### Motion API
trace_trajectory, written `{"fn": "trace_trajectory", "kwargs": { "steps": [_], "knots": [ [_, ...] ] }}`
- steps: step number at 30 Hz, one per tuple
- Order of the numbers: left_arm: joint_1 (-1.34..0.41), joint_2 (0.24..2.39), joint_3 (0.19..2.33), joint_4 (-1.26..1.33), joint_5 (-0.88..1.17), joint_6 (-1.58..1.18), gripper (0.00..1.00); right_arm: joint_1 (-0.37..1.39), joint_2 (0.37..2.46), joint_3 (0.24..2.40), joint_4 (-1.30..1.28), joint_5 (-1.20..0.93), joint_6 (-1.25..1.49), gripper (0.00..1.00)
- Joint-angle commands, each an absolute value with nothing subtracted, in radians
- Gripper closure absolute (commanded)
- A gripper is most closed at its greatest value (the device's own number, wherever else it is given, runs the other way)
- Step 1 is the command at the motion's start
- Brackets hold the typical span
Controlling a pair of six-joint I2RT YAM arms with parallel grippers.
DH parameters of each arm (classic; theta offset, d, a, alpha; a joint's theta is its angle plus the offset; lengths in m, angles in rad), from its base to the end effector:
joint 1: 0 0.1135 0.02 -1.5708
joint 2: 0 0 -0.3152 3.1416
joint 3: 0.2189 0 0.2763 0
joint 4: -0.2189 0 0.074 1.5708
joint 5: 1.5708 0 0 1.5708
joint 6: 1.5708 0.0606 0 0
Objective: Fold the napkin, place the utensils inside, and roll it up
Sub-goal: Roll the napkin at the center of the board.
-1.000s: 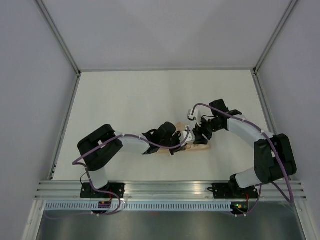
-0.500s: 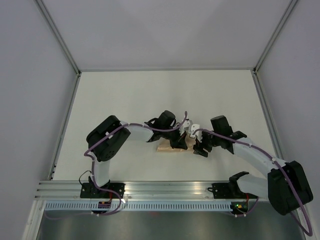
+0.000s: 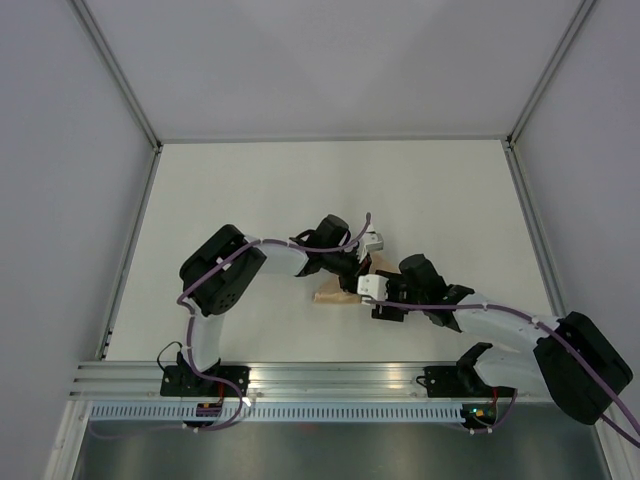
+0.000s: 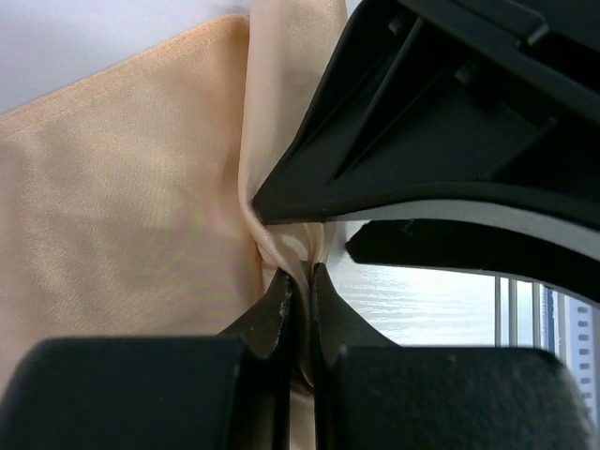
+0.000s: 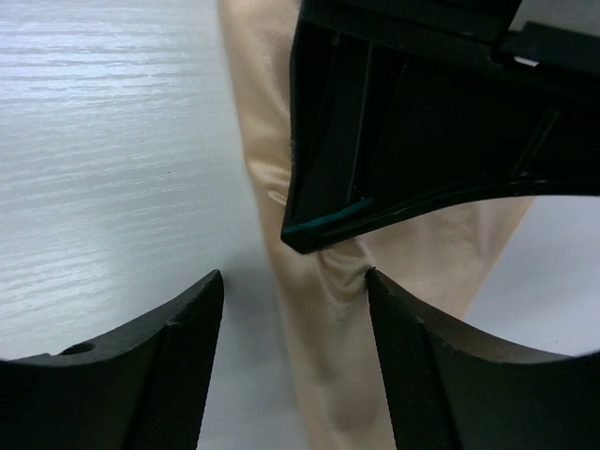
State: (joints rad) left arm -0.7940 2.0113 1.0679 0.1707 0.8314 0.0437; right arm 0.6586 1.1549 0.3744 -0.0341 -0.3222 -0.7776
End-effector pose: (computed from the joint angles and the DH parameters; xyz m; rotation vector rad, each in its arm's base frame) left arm 0.2790 -0.3477 0.1353 1.3632 1.9802 -1.3359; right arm 0.1597 0.1478 0.1590 -1.6609 1.6704 0.3258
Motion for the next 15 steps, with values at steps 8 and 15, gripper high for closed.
{"fn": "trace_trajectory", "kwargs": {
  "steps": [8,15],
  "knots": [
    [-0.792,2.095,1.051,0.006,0.845,0.026,0.95,0.686,1.25,0.373,0.038,-0.233,-0.788,0.55],
    [-0.788,2.045,1.048,0.017,0.828,0.011,0.7,0.686,1.267,0.379,-0.033,-0.248,-0.782,0.74]
  ]
}}
